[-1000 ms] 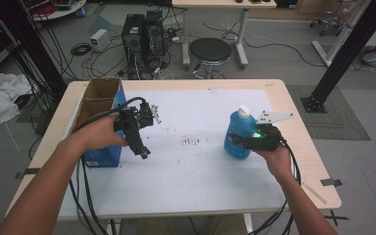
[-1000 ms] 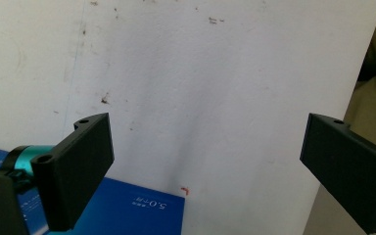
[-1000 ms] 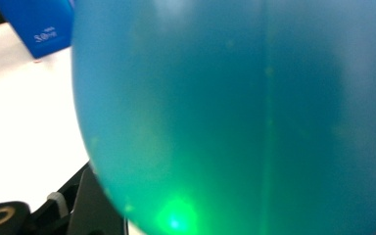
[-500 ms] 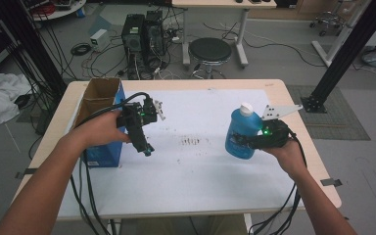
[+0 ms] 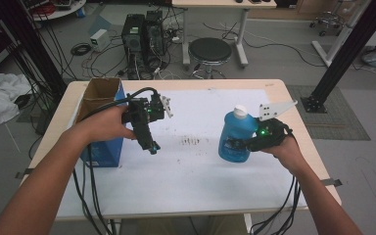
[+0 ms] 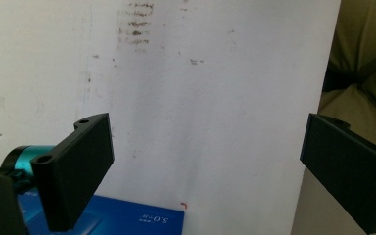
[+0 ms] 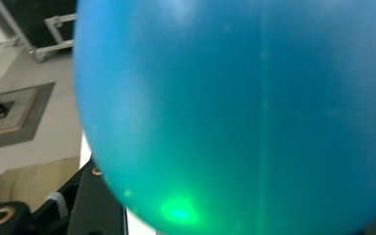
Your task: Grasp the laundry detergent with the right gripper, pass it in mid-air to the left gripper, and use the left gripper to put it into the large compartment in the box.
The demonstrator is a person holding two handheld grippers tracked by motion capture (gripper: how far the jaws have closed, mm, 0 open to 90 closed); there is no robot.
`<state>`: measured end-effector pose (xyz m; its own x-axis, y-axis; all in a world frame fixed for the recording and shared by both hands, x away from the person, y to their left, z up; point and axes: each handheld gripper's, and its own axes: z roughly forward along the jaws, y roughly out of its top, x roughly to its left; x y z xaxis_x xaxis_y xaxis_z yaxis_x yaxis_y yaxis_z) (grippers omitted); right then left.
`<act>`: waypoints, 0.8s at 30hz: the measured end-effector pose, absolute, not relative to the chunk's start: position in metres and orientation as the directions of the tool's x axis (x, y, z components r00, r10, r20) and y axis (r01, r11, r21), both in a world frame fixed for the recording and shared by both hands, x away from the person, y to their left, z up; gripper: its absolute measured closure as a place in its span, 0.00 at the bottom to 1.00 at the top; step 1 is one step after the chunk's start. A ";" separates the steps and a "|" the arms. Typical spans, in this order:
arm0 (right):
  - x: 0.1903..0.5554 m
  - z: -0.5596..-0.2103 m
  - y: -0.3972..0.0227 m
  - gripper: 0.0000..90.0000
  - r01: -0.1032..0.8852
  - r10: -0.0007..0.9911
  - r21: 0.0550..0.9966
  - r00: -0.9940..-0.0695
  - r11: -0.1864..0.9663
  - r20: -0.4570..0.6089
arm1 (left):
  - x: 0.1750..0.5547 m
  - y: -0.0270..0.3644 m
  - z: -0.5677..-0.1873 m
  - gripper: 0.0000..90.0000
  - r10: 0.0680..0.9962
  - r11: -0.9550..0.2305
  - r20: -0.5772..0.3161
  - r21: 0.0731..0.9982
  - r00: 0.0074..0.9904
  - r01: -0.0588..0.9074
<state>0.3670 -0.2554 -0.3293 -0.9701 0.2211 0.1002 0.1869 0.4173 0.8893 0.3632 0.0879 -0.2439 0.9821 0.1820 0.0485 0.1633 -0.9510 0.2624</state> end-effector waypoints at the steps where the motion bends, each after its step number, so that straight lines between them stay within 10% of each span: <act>1: 0.367 -0.329 -0.253 0.49 0.186 0.209 0.888 -0.972 0.420 0.105 | 0.363 0.086 -0.243 0.06 0.178 -0.952 0.045 0.263 0.983 0.160; 24: 0.364 -0.329 -0.200 0.50 0.054 0.034 0.868 -0.999 0.494 0.042 | 0.357 0.059 -0.229 0.06 0.128 -0.958 -0.008 0.259 0.992 0.126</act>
